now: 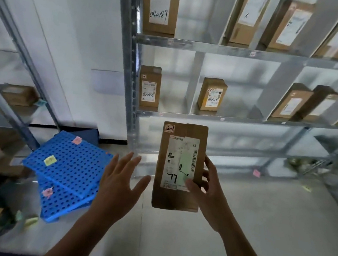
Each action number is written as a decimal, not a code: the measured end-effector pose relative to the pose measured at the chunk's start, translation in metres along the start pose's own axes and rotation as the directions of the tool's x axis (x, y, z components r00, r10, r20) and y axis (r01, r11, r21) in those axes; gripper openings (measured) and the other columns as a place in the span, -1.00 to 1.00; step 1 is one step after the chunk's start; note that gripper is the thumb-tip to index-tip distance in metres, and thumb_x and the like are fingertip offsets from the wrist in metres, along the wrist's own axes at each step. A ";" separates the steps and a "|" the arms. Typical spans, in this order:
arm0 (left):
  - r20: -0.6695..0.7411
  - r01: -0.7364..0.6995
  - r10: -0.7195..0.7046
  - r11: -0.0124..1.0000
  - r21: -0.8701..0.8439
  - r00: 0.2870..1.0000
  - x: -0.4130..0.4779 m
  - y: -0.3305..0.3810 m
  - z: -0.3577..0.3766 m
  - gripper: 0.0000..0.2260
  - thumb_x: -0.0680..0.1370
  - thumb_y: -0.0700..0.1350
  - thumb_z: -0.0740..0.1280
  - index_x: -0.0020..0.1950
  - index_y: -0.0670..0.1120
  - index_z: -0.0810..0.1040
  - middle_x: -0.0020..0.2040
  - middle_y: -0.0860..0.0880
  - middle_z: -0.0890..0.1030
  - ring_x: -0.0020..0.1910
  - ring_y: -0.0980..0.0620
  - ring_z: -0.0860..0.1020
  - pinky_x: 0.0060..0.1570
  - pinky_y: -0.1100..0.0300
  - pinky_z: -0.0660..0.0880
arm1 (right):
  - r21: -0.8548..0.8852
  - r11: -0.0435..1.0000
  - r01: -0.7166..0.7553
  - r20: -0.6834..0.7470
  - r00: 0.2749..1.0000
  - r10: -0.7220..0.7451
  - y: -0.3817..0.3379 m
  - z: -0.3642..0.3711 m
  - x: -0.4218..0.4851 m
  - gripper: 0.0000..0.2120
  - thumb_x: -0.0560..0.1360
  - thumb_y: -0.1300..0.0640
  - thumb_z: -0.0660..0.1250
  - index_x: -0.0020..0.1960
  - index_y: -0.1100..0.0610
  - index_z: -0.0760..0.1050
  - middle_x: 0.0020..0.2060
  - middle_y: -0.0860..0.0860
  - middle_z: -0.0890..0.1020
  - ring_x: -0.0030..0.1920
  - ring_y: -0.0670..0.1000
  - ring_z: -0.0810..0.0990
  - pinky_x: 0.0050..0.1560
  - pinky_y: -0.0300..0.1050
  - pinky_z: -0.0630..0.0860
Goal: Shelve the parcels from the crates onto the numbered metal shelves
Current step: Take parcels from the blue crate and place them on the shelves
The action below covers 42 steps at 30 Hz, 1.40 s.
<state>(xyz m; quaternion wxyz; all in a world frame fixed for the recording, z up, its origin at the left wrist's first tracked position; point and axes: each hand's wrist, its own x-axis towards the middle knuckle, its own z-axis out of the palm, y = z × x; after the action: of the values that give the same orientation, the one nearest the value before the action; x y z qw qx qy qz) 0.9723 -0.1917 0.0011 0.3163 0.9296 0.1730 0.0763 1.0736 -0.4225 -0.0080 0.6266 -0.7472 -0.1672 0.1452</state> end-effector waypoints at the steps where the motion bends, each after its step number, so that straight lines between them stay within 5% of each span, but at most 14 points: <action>1: 0.008 -0.004 0.004 1.000 0.005 1.000 0.013 -0.002 0.002 -0.36 0.60 0.30 0.19 0.64 0.14 0.15 0.68 0.11 0.04 0.65 0.04 -0.18 0.62 -0.13 -0.09 | -0.003 1.000 -0.003 -0.006 1.000 0.003 0.002 0.000 0.012 -0.32 0.48 -0.15 0.50 0.37 -0.61 0.19 0.33 -0.17 0.55 0.32 -0.03 0.61 0.15 0.07 0.70; 6: 0.036 -0.065 0.065 0.998 -0.017 0.997 0.094 -0.011 0.012 -0.35 0.60 0.32 0.18 0.64 0.13 0.15 0.68 0.10 0.05 0.65 0.05 -0.19 0.62 -0.12 -0.08 | 0.000 1.000 -0.025 -0.034 0.999 0.025 0.009 0.005 0.081 -0.33 0.54 -0.03 0.51 0.39 -0.56 0.22 0.24 -0.30 0.58 0.29 -0.11 0.61 0.06 -0.08 0.70; 16: 0.052 -0.120 0.120 0.993 -0.012 0.991 0.251 -0.032 0.007 -0.34 0.60 0.35 0.17 0.64 0.18 0.10 0.68 0.14 0.05 0.65 0.04 -0.16 0.60 -0.06 -0.09 | -0.094 0.992 -0.089 -0.102 0.992 0.079 0.004 0.007 0.230 -0.28 0.45 -0.10 0.50 0.43 -0.46 0.18 0.33 -0.14 0.53 0.34 0.01 0.57 0.08 -0.05 0.71; 19: 0.099 -0.092 0.097 0.995 -0.049 0.990 0.281 -0.032 0.010 -0.33 0.61 0.32 0.21 0.65 0.15 0.10 0.68 0.12 0.07 0.66 0.02 -0.10 0.60 -0.10 0.02 | -0.079 0.992 -0.102 -0.099 0.991 0.094 0.011 0.014 0.266 -0.26 0.53 0.04 0.49 0.53 -0.32 0.16 0.40 -0.06 0.50 0.39 0.07 0.53 0.16 0.04 0.70; 22: 0.131 -0.061 0.075 0.992 -0.108 0.989 0.308 -0.027 0.015 -0.33 0.61 0.29 0.24 0.65 0.13 0.11 0.67 0.11 0.12 0.66 0.01 0.00 0.58 -0.17 0.16 | -0.063 0.993 -0.098 -0.059 0.994 0.094 0.017 0.016 0.300 -0.24 0.48 -0.04 0.50 0.50 -0.37 0.15 0.42 -0.07 0.49 0.40 0.04 0.51 0.10 -0.06 0.70; 26: 0.123 -0.026 0.057 0.970 -0.240 0.991 0.355 -0.017 0.026 -0.36 0.58 0.28 0.25 0.61 0.13 0.19 0.62 0.07 0.26 0.60 -0.02 0.22 0.48 -0.18 0.37 | 0.001 0.993 -0.119 -0.042 0.992 0.119 0.035 0.008 0.344 -0.19 0.43 -0.10 0.52 0.53 -0.35 0.16 0.42 -0.08 0.49 0.44 0.06 0.49 0.18 0.07 0.68; 28: 0.112 -0.008 0.043 0.955 -0.295 0.993 0.380 -0.011 0.034 -0.38 0.58 0.26 0.26 0.59 0.12 0.22 0.58 0.05 0.34 0.53 -0.02 0.35 0.37 -0.11 0.50 | 0.026 0.993 -0.117 -0.027 0.993 0.117 0.045 0.001 0.364 -0.21 0.47 -0.10 0.54 0.53 -0.37 0.18 0.40 -0.11 0.50 0.44 0.05 0.50 0.18 0.07 0.68; 31: 0.124 0.005 0.050 0.912 -0.411 0.991 0.409 0.000 0.044 -0.53 0.62 0.15 0.31 0.50 0.13 0.30 0.43 0.11 0.47 0.37 0.10 0.48 0.00 0.40 0.58 | 0.120 0.987 -0.108 0.051 0.993 0.102 0.054 -0.011 0.396 -0.19 0.46 -0.07 0.55 0.56 -0.34 0.20 0.39 -0.14 0.53 0.42 0.04 0.53 0.15 0.08 0.69; 33: 0.118 0.016 0.046 0.879 -0.477 0.992 0.427 0.007 0.052 -0.60 0.63 0.07 0.33 0.44 0.13 0.33 0.33 0.14 0.53 0.31 0.10 0.54 -0.05 0.39 0.59 | 0.157 0.984 -0.081 0.100 0.993 0.066 0.057 -0.018 0.417 -0.24 0.52 0.03 0.50 0.59 -0.26 0.19 0.39 -0.12 0.53 0.41 0.03 0.54 0.18 0.12 0.67; 36: 0.134 0.095 -0.020 0.809 -0.580 0.991 0.454 0.020 0.061 -0.62 0.65 -0.01 0.34 0.44 0.06 0.34 0.32 0.07 0.58 0.27 0.05 0.61 0.07 0.05 0.67 | 0.143 0.990 -0.022 0.147 0.989 0.001 0.053 -0.023 0.447 -0.33 0.64 0.24 0.35 0.54 -0.32 0.21 0.35 -0.29 0.53 0.40 -0.17 0.52 0.14 -0.13 0.65; 39: 0.135 0.169 -0.104 0.711 -0.683 0.985 0.476 0.029 0.072 -0.68 0.65 -0.10 0.35 0.38 0.06 0.40 0.20 0.17 0.64 0.18 0.17 0.64 -0.07 0.24 0.65 | 0.100 0.995 0.003 0.201 0.979 -0.023 0.037 -0.022 0.470 -0.28 0.67 0.30 0.27 0.39 -0.55 0.29 0.26 -0.48 0.53 0.32 -0.37 0.50 0.04 -0.39 0.58; 42: 0.122 0.200 -0.163 0.652 -0.731 0.979 0.486 0.030 0.085 -0.66 0.65 -0.14 0.37 0.37 0.10 0.41 0.13 0.25 0.64 0.14 0.26 0.63 -0.13 0.36 0.60 | 0.081 0.997 0.008 0.214 0.976 -0.025 0.034 -0.024 0.487 -0.26 0.66 0.27 0.29 0.29 -0.65 0.29 0.20 -0.55 0.51 0.29 -0.42 0.50 -0.01 -0.44 0.55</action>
<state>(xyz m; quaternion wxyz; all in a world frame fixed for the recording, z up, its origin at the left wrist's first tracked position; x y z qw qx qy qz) 1.4531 -0.0819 -0.0314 0.6753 0.7011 0.2119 0.0867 1.5251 -0.2393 -0.0405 0.6352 -0.7002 -0.2345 0.2265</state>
